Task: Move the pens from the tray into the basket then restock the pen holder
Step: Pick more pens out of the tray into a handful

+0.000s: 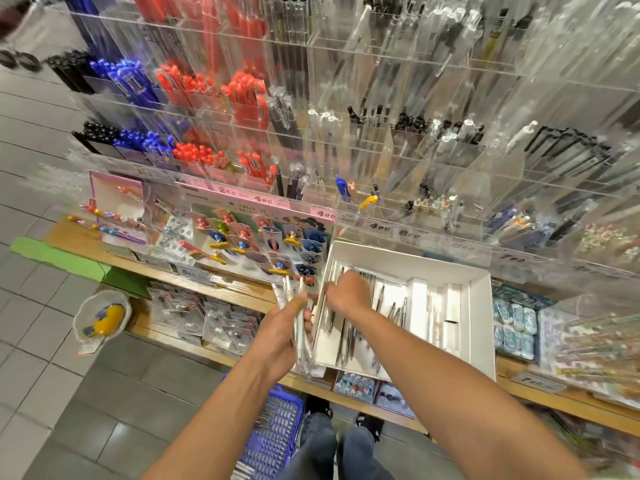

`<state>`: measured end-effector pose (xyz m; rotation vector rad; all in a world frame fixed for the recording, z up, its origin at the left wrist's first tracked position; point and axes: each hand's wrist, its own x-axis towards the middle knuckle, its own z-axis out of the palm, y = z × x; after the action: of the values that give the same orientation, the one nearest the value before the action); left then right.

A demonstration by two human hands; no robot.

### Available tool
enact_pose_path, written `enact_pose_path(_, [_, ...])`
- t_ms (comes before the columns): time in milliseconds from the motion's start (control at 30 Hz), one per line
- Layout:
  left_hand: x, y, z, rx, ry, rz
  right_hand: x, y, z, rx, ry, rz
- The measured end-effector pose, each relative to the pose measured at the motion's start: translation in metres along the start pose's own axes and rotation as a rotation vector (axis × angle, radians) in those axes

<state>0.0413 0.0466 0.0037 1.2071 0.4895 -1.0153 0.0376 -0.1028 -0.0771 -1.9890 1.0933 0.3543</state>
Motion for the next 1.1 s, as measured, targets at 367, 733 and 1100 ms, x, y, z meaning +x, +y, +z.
enact_pose_path(367, [-0.007, 0.000, 0.004, -0.056, -0.019, -0.018, -0.007, 0.006, -0.002, 0.180, -0.148, 0.086])
enact_pose_path(733, [-0.002, 0.000, -0.003, 0.023, -0.214, 0.041, -0.089, 0.006, -0.038, 0.651, -0.344, -0.292])
enact_pose_path(1100, [-0.006, 0.007, -0.015, -0.083, -0.144, -0.029, -0.047, 0.004, -0.030, 0.502, -0.160, -0.106])
